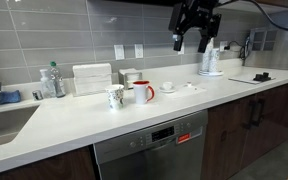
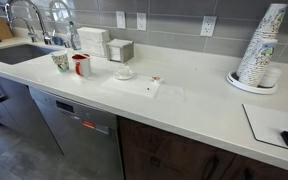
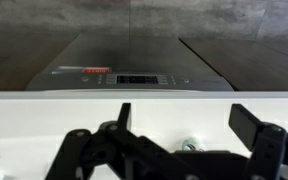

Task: Put the white spoon in the coffee cup on the left

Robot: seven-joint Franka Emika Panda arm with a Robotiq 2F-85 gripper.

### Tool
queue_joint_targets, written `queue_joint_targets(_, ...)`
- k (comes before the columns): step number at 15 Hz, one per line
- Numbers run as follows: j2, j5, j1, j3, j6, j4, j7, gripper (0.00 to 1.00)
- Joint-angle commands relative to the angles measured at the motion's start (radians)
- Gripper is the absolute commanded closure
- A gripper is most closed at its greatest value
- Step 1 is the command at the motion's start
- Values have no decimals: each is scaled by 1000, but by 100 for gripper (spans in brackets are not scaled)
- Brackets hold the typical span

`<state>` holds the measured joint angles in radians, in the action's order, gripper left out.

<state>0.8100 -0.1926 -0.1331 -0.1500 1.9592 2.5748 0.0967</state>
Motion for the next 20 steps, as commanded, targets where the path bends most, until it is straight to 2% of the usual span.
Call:
queue_joint_targets(1, -122, 29, -26, 90, 104, -72, -226, 0)
queue_joint_targets(4, -251, 20, -51, 185, 176, -146, -453, 0)
queue_joint_targets(7, -378, -2, -81, 269, 187, -233, -676, 0)
queue_joint_targets(10, -497, 28, -68, 284, 174, -326, -853, 0)
queue_joint_targets(14, -626, -7, -45, 281, 193, -417, -1115, 0)
queue_joint_targets(15, -559, -2, -21, 246, 183, -367, -1008, 0)
queue_joint_targets(20, -576, -2, -7, 233, 184, -383, -1018, 0)
